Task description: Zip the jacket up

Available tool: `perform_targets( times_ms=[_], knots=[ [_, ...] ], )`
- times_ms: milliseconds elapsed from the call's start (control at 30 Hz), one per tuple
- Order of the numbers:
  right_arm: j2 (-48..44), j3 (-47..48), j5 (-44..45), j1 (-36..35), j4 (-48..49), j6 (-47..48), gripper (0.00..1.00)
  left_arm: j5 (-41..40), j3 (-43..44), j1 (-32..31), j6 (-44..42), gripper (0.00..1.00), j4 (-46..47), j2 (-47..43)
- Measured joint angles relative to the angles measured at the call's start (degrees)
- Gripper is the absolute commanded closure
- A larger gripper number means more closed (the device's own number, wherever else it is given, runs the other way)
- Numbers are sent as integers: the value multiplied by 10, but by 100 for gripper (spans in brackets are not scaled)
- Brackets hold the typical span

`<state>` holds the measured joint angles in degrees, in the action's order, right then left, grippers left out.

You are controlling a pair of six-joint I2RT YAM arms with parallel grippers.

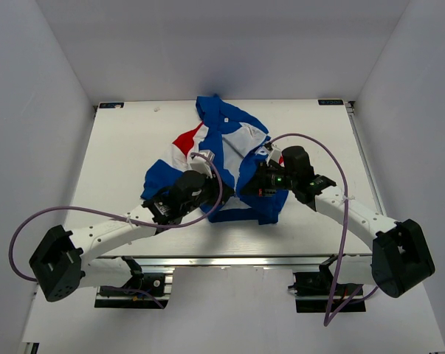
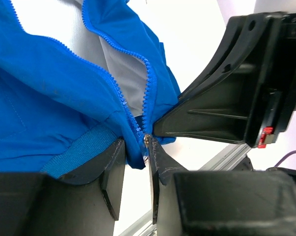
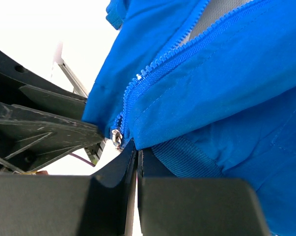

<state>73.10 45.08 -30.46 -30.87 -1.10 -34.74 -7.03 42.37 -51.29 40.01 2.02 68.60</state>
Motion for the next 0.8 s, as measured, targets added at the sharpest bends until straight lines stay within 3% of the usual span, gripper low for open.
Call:
perform_targets(
  times_ms=[200, 300, 633, 800],
  knots=[
    [0, 0, 4, 0, 0, -7, 100, -1, 0, 0, 2, 80, -7, 3],
    [0, -2, 6, 0, 0, -11, 100, -2, 0, 0, 6, 100, -8, 3],
    [2, -9, 7, -4, 26, -71, 100, -17, -57, 0, 10, 100, 37, -43],
    [35, 18, 0, -10, 14, -109, 100, -67, -73, -28, -9, 100, 44, -73]
  ],
)
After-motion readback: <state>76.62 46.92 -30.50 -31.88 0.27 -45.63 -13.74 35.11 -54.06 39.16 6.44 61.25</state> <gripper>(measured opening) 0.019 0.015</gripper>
